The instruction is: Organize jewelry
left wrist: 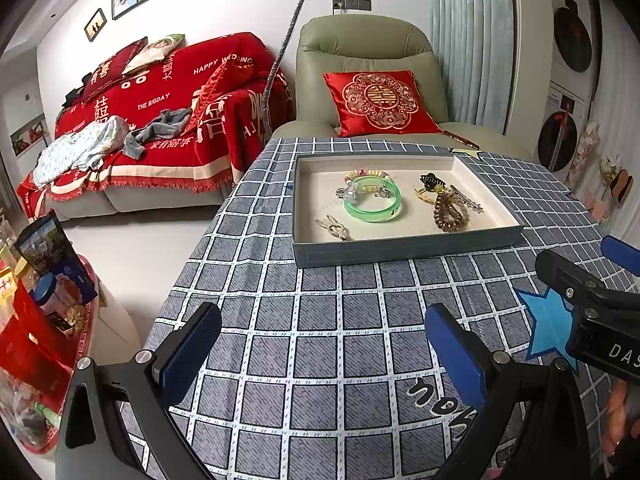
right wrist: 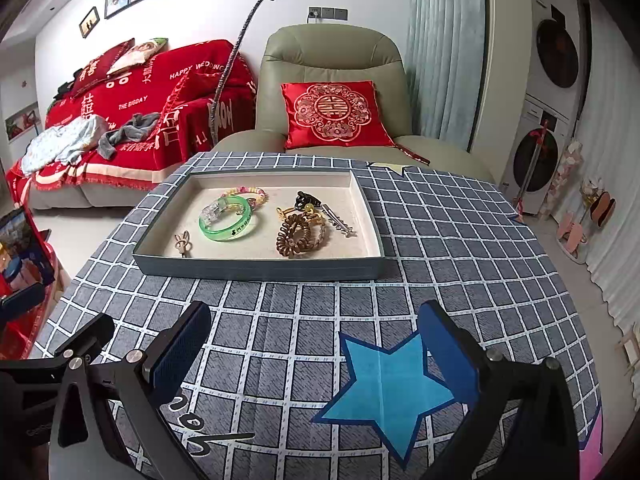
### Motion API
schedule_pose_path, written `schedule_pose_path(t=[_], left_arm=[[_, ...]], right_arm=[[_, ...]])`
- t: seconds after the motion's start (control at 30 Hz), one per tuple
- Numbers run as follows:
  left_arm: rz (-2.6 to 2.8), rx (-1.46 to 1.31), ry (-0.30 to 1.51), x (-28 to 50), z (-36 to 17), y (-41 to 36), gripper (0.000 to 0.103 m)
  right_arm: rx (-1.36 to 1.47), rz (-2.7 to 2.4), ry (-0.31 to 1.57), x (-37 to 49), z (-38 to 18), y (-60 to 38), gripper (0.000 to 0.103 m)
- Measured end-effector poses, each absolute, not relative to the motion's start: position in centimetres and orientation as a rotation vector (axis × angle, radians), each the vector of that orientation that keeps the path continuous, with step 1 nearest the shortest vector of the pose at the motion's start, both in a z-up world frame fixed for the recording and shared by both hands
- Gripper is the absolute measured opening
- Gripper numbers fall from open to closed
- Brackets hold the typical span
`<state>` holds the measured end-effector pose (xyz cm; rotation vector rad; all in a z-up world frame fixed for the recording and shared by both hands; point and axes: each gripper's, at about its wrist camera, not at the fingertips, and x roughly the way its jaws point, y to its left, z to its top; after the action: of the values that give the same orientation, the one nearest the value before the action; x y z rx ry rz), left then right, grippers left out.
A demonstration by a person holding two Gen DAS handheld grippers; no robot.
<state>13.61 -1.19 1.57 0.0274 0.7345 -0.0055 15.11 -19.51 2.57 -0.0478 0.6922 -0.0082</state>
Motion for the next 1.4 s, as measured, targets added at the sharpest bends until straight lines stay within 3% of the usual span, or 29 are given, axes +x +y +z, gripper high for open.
schedule_pose_path(t=[1.4], left_arm=[[-0.008, 0.026, 0.728, 13.48, 1.77, -0.98, 0.103]], right_arm=[[-0.051, -0.001, 0.688, 14.91, 2.95, -19.14, 0.103]])
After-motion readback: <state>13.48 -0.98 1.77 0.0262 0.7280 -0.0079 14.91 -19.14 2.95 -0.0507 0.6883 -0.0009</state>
